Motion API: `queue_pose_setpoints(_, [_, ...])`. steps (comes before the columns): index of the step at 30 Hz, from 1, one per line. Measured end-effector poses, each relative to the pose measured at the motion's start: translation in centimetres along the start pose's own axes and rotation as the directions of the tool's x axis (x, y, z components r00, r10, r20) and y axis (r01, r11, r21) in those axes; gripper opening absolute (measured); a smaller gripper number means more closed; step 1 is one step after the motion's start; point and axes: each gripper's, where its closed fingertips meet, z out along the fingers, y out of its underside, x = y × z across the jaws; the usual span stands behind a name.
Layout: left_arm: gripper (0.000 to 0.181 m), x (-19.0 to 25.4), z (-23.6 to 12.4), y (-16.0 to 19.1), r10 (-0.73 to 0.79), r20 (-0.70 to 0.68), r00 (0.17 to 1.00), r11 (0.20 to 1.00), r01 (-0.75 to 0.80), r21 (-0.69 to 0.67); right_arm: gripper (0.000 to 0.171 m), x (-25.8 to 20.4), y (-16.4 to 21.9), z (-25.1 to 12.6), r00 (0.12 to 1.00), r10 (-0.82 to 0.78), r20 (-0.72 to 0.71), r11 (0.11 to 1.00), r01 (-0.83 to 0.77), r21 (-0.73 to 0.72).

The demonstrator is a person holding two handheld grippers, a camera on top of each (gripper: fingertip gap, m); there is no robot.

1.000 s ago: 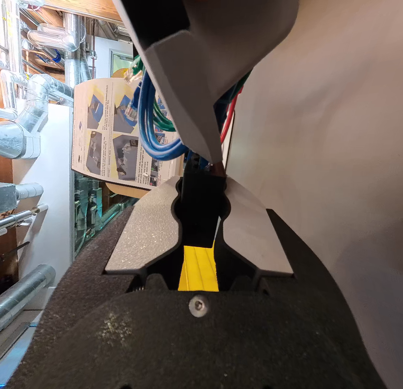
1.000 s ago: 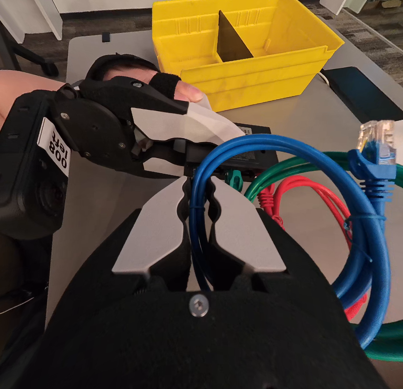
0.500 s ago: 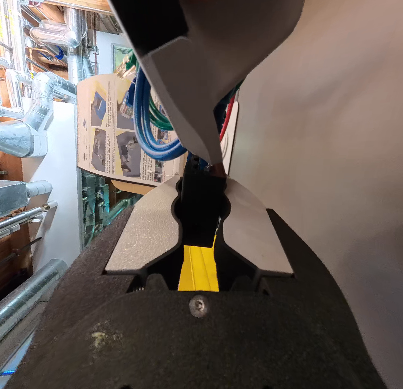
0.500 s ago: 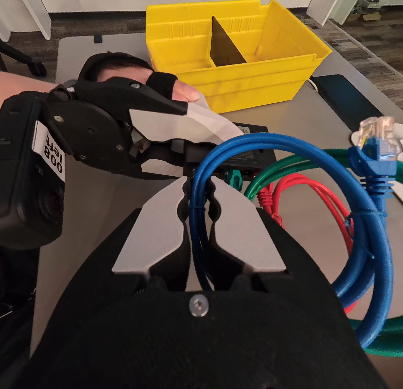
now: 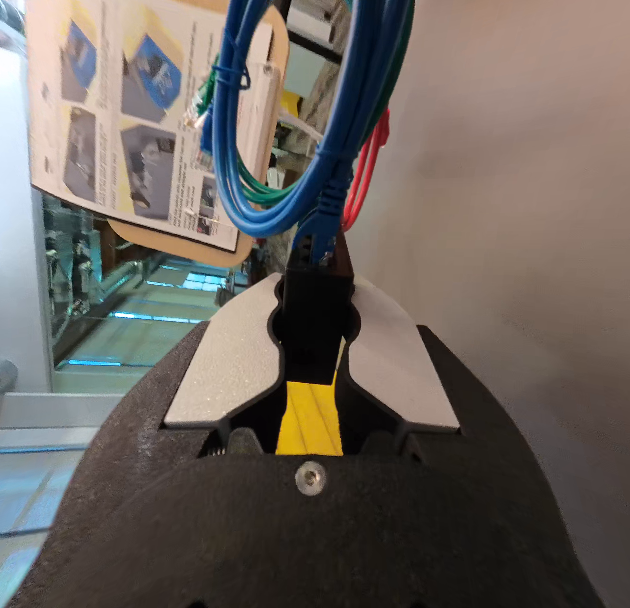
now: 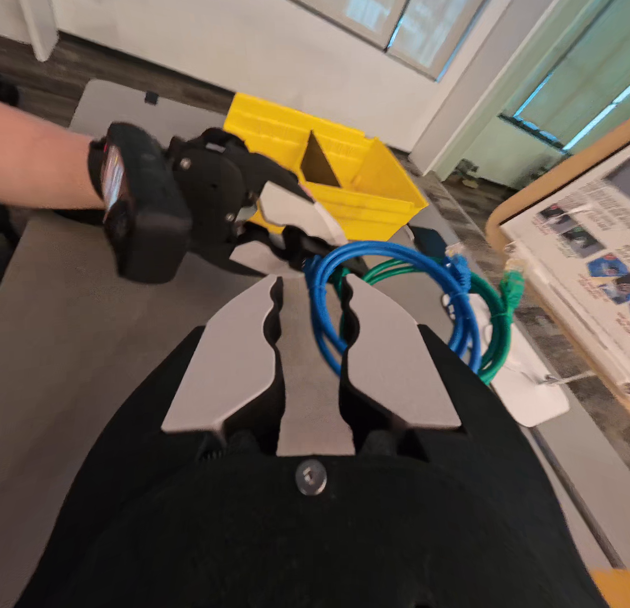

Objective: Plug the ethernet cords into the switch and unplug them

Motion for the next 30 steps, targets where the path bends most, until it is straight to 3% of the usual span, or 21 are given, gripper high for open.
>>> queue_pose_setpoints(3, [0.03,0.3,0.5,0.7,0.006,-0.012,1.0,0.998,-0.007,-0.055,0.047,-0.1,3.0,2.0,0.997,-0.072,-0.01,0.992,0.071,-0.108])
queue_pose_setpoints(6, [0.03,1.2,0.6,0.4,0.019,-0.046,0.999,0.998,-0.022,-0.065,0.047,0.8,5.7,3.6,0.953,-0.281,-0.116,0.943,0.252,-0.218])
queue_pose_setpoints(9, [0.03,2.2,0.6,0.2,0.012,-0.095,0.995,0.996,-0.02,-0.085,0.047,0.8,6.3,4.6,0.924,-0.358,-0.138,0.92,0.323,-0.223])
queue_pose_setpoints(14, [0.03,2.8,0.2,-0.7,-0.007,-0.132,0.991,0.998,-0.001,-0.063,0.047,1.7,6.4,5.0,0.899,-0.399,-0.183,0.907,0.358,-0.22])
queue_pose_setpoints(20, [0.031,4.2,0.3,-0.5,0.032,-0.167,0.985,0.996,-0.046,-0.079,0.019,0.3,9.0,5.5,0.896,-0.437,-0.077,0.864,0.394,-0.312])
queue_pose_setpoints(30, [0.03,4.6,0.1,-1.0,-0.003,-0.193,0.981,0.999,-0.004,-0.037,0.025,0.0,9.1,5.4,0.959,-0.275,-0.072,0.937,0.251,-0.244])
